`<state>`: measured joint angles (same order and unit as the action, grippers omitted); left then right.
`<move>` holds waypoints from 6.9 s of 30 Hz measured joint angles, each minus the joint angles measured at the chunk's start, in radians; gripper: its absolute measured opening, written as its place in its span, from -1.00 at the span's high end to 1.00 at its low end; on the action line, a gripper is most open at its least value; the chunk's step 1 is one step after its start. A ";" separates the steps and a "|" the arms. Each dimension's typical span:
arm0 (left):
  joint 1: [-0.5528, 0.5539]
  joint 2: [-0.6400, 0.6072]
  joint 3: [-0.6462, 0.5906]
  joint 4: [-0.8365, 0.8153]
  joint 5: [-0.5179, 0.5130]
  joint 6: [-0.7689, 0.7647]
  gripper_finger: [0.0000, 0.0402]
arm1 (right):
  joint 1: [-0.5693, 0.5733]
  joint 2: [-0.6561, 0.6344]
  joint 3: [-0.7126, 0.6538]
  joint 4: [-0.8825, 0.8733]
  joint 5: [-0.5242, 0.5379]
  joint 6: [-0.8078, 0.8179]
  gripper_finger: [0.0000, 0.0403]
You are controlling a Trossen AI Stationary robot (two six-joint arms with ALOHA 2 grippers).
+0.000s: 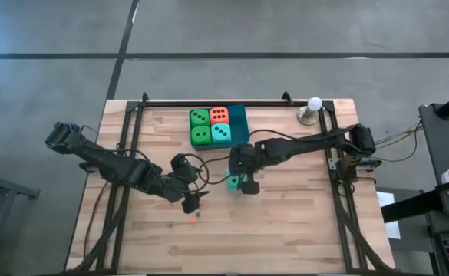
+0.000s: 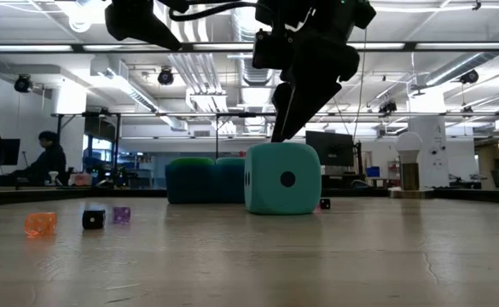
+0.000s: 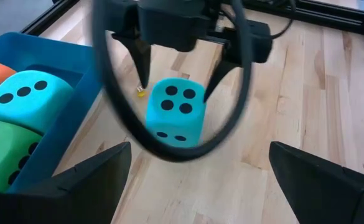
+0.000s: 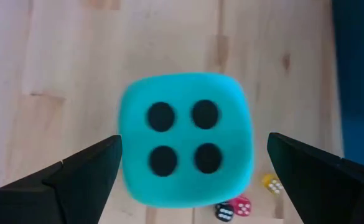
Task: Pick & Place Dice
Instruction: Put the blue dice into the blue bin
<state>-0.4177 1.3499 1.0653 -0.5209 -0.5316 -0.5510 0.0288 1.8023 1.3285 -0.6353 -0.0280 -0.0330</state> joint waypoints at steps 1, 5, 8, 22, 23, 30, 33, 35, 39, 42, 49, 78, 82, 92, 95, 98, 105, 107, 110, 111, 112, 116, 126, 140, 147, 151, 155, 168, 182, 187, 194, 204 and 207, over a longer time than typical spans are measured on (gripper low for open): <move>0.000 0.000 0.000 0.000 0.000 0.000 -0.91 | 0.000 0.000 -0.001 0.002 0.001 0.003 -0.99; 0.000 0.000 0.000 0.000 0.000 0.000 -0.90 | 0.000 0.000 -0.007 0.003 0.000 0.004 -0.99; 0.000 0.000 0.000 0.000 0.000 0.000 -0.91 | -0.003 0.000 -0.017 0.015 -0.001 0.004 -0.99; 0.000 0.000 0.000 0.000 0.000 0.000 -0.89 | -0.004 0.000 -0.047 0.043 -0.008 0.012 -0.99; 0.000 0.000 0.000 0.000 0.000 0.000 -0.89 | -0.004 0.000 -0.056 0.056 -0.008 0.012 -0.99; 0.000 0.000 0.000 0.000 0.000 0.000 -0.91 | -0.004 -0.002 -0.087 0.102 -0.024 0.029 -0.99; 0.000 0.000 0.000 0.000 0.000 0.000 -0.90 | -0.004 -0.002 -0.085 0.100 -0.026 0.019 -0.99; 0.000 0.000 0.000 0.000 0.000 0.000 -0.90 | -0.004 -0.002 -0.084 0.100 -0.027 0.018 -0.99; 0.000 0.000 0.000 0.000 0.000 0.000 -0.92 | -0.004 -0.002 -0.085 0.100 -0.029 0.018 -0.99; 0.000 0.000 0.000 0.000 0.000 0.000 -0.92 | -0.004 -0.002 -0.086 0.099 -0.029 0.015 -0.99; 0.000 0.000 0.000 0.000 0.000 0.000 -0.90 | -0.004 -0.002 -0.087 0.097 -0.030 0.031 -0.99; 0.000 0.000 0.000 0.000 0.000 0.000 -0.90 | -0.009 0.000 -0.087 0.093 -0.059 0.060 -0.77; 0.000 0.000 0.000 0.000 0.000 0.000 -0.92 | -0.009 0.000 -0.087 0.093 -0.055 0.060 -0.76; 0.000 0.000 0.000 0.000 0.000 0.000 -0.90 | -0.010 0.000 -0.087 0.093 -0.052 0.051 -0.76; 0.000 0.000 0.000 0.000 0.000 0.000 -0.91 | -0.010 0.000 -0.087 0.093 -0.052 0.040 -0.75; 0.000 0.000 0.000 0.000 0.000 0.000 -0.92 | -0.010 0.000 -0.087 0.094 -0.052 0.033 -0.75; 0.000 0.000 0.000 0.000 0.000 0.000 -0.90 | -0.010 0.000 -0.087 0.094 -0.052 0.026 -0.74; 0.000 0.000 0.000 0.000 0.000 0.000 -0.90 | -0.010 0.000 -0.087 0.093 -0.052 0.026 -0.75; 0.000 0.000 0.000 0.000 0.000 0.000 -0.91 | -0.010 -0.006 -0.082 0.084 -0.052 0.021 -0.75; 0.000 0.000 0.000 0.000 0.000 0.000 -0.92 | -0.010 -0.010 -0.081 0.082 -0.052 0.018 -0.75; 0.000 0.000 0.000 0.000 0.000 0.000 -0.92 | -0.010 -0.015 -0.081 0.081 -0.052 0.013 -0.75; 0.000 0.000 0.000 0.000 0.000 0.000 -0.93 | -0.010 -0.041 -0.078 0.080 -0.052 -0.004 -0.74; 0.000 0.000 0.000 0.000 0.000 0.000 -0.90 | -0.032 -0.113 -0.077 0.019 -0.048 -0.026 -0.77; 0.000 0.000 0.000 0.000 0.000 0.000 -0.90 | -0.151 -0.307 -0.074 -0.040 -0.047 -0.096 -0.77; 0.000 0.000 0.000 0.000 0.000 0.000 -0.93 | -0.262 -0.323 -0.036 -0.036 -0.040 -0.126 -0.77; 0.000 0.000 0.000 0.000 0.000 0.000 -0.93 | -0.322 -0.294 0.032 -0.043 -0.048 -0.158 -0.77; 0.000 0.000 0.000 0.000 0.000 0.000 -0.91 | -0.372 -0.245 0.108 -0.078 -0.059 -0.215 -0.77; 0.000 0.000 0.000 0.000 0.000 0.000 -0.93 | -0.589 -0.057 0.285 -0.179 -0.214 -0.474 -0.77; 0.000 0.000 0.000 0.000 0.000 0.000 -0.90 | -0.659 0.093 0.356 -0.186 -0.217 -0.581 -0.77; 0.000 0.000 0.000 0.000 0.000 0.000 -0.92 | -0.661 0.145 0.388 -0.194 -0.216 -0.579 -0.77; 0.000 0.000 0.000 0.000 0.000 0.000 -0.90 | -0.660 0.185 0.421 -0.201 -0.214 -0.580 -0.77; 0.000 0.000 0.000 0.000 0.000 0.000 -0.90 | -0.660 0.198 0.421 -0.192 -0.216 -0.599 -0.77; 0.000 0.000 0.000 0.000 0.000 0.000 -0.91 | -0.660 0.198 0.421 -0.190 -0.216 -0.599 -0.77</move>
<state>-0.4175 1.3499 1.0654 -0.5210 -0.5312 -0.5508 -0.6312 2.0006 1.7493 -0.8257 -0.2443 -0.6323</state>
